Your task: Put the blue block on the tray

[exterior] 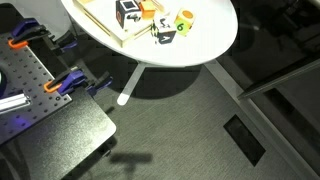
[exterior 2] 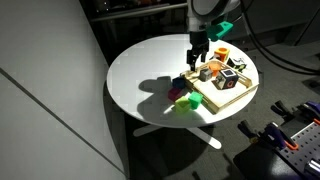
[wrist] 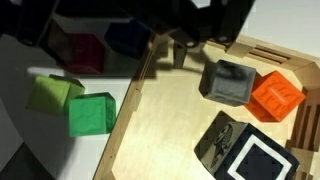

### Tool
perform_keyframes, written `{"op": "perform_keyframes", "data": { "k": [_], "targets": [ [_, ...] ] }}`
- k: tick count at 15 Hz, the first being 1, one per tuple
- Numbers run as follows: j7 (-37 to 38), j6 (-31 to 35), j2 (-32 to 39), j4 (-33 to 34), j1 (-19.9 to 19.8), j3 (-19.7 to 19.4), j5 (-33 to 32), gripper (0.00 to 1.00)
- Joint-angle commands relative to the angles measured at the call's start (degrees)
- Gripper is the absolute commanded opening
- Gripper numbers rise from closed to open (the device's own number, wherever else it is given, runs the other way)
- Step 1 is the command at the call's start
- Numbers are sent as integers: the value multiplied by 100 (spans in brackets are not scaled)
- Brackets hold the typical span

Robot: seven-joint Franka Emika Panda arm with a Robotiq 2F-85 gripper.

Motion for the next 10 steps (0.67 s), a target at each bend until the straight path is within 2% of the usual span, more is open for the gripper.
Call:
{"op": "perform_keyframes", "data": {
  "k": [1, 10],
  "targets": [
    [352, -76, 443, 508, 74, 14, -70, 100],
    [1325, 17, 1175, 1143, 416, -97, -110, 100]
  ]
}}
